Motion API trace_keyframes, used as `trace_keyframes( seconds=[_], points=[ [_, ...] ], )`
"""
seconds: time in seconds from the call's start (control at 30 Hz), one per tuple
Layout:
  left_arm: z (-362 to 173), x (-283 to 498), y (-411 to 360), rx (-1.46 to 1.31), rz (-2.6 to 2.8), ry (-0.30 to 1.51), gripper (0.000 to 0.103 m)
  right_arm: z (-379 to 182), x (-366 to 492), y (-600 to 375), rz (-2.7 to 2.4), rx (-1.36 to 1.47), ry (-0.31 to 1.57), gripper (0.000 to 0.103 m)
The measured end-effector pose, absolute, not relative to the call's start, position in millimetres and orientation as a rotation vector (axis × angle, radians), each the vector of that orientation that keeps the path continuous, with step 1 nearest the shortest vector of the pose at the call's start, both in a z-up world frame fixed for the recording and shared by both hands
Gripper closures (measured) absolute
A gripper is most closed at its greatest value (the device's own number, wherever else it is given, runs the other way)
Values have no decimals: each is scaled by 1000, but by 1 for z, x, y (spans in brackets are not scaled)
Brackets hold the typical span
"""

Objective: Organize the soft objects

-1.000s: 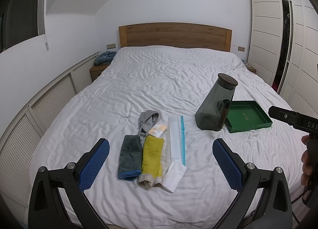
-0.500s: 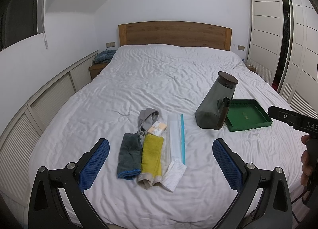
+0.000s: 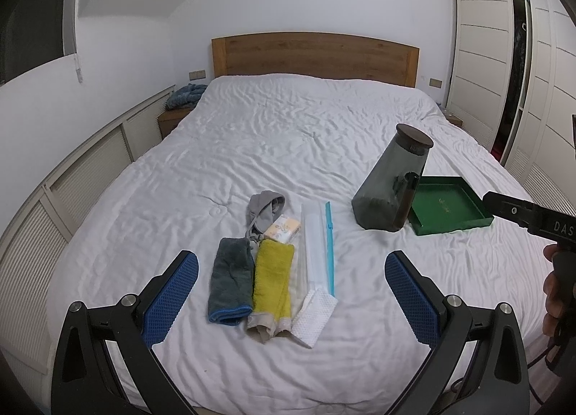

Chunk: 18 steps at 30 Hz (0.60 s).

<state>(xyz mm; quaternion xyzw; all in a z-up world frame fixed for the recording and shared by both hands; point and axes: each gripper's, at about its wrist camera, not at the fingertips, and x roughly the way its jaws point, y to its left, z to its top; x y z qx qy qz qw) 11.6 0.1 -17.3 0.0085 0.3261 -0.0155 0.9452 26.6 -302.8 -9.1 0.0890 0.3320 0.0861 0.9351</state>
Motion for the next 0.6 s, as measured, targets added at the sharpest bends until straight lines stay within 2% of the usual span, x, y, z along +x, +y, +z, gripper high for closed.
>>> trace_keyframes(
  seconds=[0.6],
  points=[
    [-17, 15, -1, 19, -31, 669, 1, -11, 30, -304, 174, 184, 686, 1]
  ],
)
